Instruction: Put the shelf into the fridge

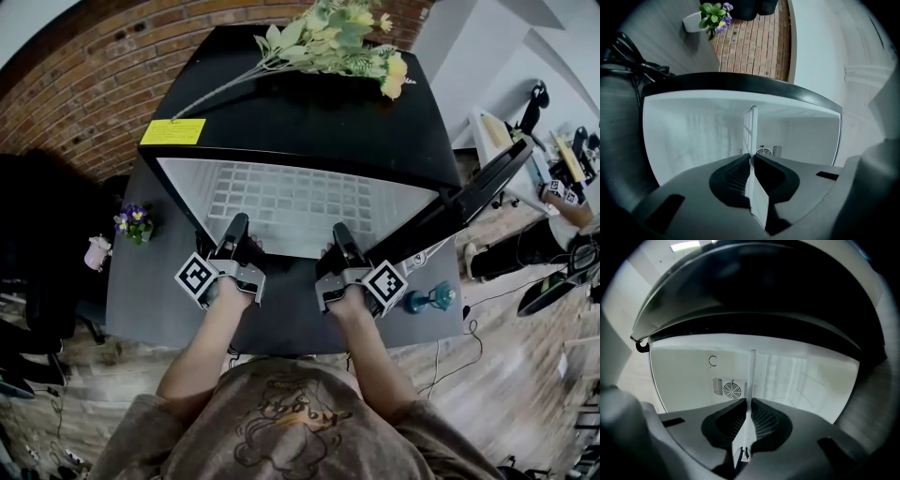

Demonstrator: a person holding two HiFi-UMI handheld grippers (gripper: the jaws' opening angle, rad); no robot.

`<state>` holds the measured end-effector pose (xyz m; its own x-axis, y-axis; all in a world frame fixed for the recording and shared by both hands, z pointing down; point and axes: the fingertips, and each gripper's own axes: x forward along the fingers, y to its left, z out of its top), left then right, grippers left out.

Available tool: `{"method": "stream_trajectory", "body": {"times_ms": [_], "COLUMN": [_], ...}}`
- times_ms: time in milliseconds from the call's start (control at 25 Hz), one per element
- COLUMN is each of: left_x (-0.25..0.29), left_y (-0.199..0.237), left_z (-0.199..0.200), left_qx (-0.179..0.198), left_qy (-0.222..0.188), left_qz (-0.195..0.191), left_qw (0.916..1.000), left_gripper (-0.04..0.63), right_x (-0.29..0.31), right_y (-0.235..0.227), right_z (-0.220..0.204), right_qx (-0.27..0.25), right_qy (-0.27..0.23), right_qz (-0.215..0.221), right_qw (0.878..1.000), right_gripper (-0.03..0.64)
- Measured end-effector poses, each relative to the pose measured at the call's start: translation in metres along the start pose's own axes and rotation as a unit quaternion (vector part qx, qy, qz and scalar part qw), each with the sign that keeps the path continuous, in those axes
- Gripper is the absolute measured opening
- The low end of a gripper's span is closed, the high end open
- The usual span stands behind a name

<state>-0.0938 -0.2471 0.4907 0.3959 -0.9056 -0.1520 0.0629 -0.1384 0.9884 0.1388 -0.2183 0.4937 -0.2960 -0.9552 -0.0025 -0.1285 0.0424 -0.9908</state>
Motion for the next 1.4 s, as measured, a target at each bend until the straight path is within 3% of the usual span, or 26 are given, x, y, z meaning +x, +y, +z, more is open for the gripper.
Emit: {"method": "stream_trajectory", "body": {"times_ms": [480,720,1000,1400], "left_x": [0.015,0.015,0.008,-0.033], "left_y": [0.0,0.001,-0.001,-0.01], "left_z": [0.004,0.004,0.005,-0.008], "left_qx": [0.0,0.001,-0.029,-0.05], "left_qy": [-0.001,-0.001,0.006,0.055], "left_qz": [-0.008,-0.011,-0.009,-0.004], "left_qw": [1.0,0.9999,0.9995,0.9972], "left_gripper": [0.049,0.051,0.051,0.051], "right_x": [0.015,0.016,0.006,-0.044], "right_y": [0.002,0.002,0.003,0.008], "right_z": [0.005,0.006,0.005,-0.033], "right_qx": [0.005,-0.019,-0.041,-0.079], "right_qy": [-0.009,-0.005,0.008,-0.002], "right_qz": [0.002,0.001,0.002,-0.004], "right_qw": [1.0,1.0,0.999,0.997], "right_gripper": [0.032,0.037,0.028,0.011]}}
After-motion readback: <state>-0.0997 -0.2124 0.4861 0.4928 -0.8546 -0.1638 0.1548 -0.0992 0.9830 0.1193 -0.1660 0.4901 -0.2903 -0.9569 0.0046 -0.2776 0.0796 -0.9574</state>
